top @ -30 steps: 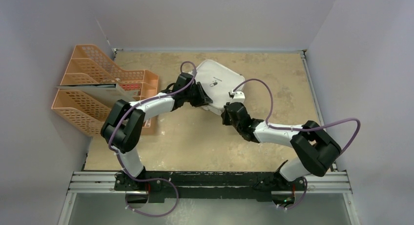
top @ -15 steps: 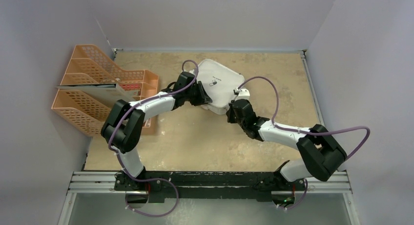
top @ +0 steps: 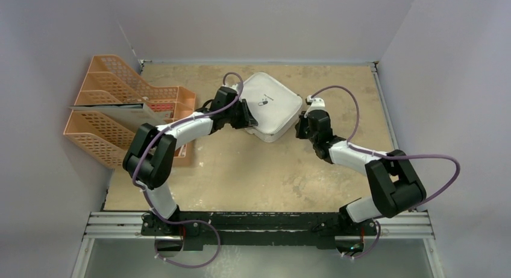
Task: Organize the medicine kit
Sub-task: Zip the medicine box at the center of the board.
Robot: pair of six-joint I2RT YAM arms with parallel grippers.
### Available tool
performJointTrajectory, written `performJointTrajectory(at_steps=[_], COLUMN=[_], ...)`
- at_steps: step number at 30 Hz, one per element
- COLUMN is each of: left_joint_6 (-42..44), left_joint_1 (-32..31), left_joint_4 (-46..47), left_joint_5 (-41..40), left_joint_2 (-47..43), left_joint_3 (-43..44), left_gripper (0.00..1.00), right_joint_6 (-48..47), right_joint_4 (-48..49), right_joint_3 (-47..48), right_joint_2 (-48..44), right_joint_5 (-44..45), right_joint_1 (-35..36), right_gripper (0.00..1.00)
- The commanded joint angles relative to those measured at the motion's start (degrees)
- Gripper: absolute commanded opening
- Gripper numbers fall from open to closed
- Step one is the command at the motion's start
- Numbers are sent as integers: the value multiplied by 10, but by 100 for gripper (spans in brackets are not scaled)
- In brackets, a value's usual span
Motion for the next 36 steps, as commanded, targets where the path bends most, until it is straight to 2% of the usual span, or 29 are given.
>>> performJointTrajectory(at_steps=[1,5,6,8,11,19,25,33,36], left_joint_6=[74,59,56,52,47,40,38,35,34], left_joint_1=[1,1,1,1,1,1,0,0,-1], left_joint_4=[-117,-109,-108,-107,-106,-102,-100,-100,-97], left_joint_5=[-13,3,3,5,8,15,17,22,22], left_joint_2=[22,12,9,4,2,9,11,9,8], left_joint_3=[-16,-15,-14,-12,-8,-5,-5,-7,-11], left_gripper=[7,7,7,8,9,10,11,12,12], right_joint_6=[-61,-74,-63,-49,-38,-65,-87,-98,-100], right_joint_4=[105,119,124,151,181,269,294,321,339], right_joint_3=[-12,-21,-30,-61,-97,-131,-111,-76,-67], right_joint_2=[-5,-14,-18,-30,-47,-32,-4,53,76], right_joint_5=[-90,-175,-186,-168,-138,-103,-59,25,32], right_joint_1=[7,9,12,26,42,116,154,176,183], right_gripper=[0,0,4,16,26,41,54,54,48])
